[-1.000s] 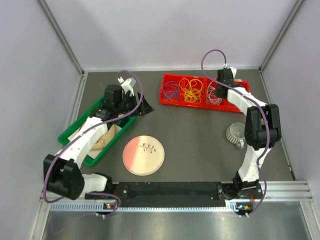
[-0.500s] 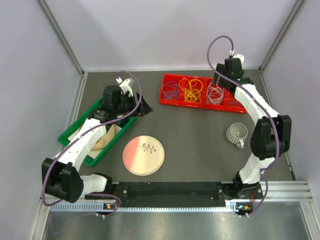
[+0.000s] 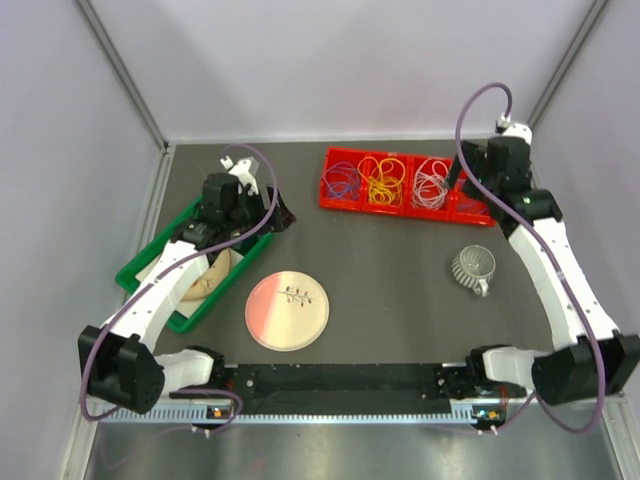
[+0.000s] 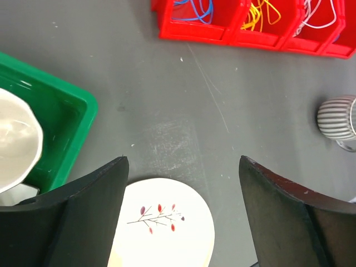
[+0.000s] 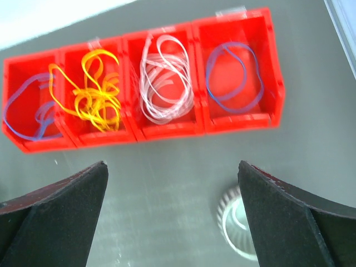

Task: Untangle the cables

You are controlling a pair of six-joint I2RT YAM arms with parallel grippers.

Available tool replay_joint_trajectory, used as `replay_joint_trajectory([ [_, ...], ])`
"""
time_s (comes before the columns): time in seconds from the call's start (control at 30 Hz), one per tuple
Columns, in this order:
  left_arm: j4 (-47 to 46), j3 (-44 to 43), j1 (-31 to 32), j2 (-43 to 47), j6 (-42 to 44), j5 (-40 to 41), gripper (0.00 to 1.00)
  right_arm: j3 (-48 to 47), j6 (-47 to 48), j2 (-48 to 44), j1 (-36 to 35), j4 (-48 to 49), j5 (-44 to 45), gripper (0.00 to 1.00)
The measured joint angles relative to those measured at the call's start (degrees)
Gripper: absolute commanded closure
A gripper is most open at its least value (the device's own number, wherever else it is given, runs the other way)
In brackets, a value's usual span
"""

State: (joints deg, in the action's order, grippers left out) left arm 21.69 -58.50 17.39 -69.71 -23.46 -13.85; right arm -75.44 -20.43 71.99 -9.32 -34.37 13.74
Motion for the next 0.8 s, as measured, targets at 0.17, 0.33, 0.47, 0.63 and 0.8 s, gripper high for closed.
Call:
replay_joint_trajectory([
  [0.17, 0.0, 0.0, -0.1, 0.0, -1.0, 1.6, 0.06, 4.7, -0.4, -5.5, 0.0, -3.4, 1.5, 0.01],
  [0.33, 0.5, -0.3, -0.1, 0.0, -1.3, 3.4, 0.06, 7.5, -0.4, -6.5, 0.0, -7.0, 2.1, 0.01],
  [0.47, 2.0, -0.7, -0.2, 1.2, -0.9, 7.2, 0.02, 11.3, -0.4, -8.3, 0.0, -9.4, 2.3, 0.01],
  [0.63, 2.6, -0.7, -0.5, 3.9, -0.4, 10.0, 0.02, 15.0, -0.9, -12.0, 0.0, -11.9, 3.0, 0.01],
  [0.8, 2.5, -0.7, -0.5, 5.0, -0.4, 10.2, 0.02, 15.9, -2.1, -13.3, 0.0, -12.5, 3.7, 0.01],
])
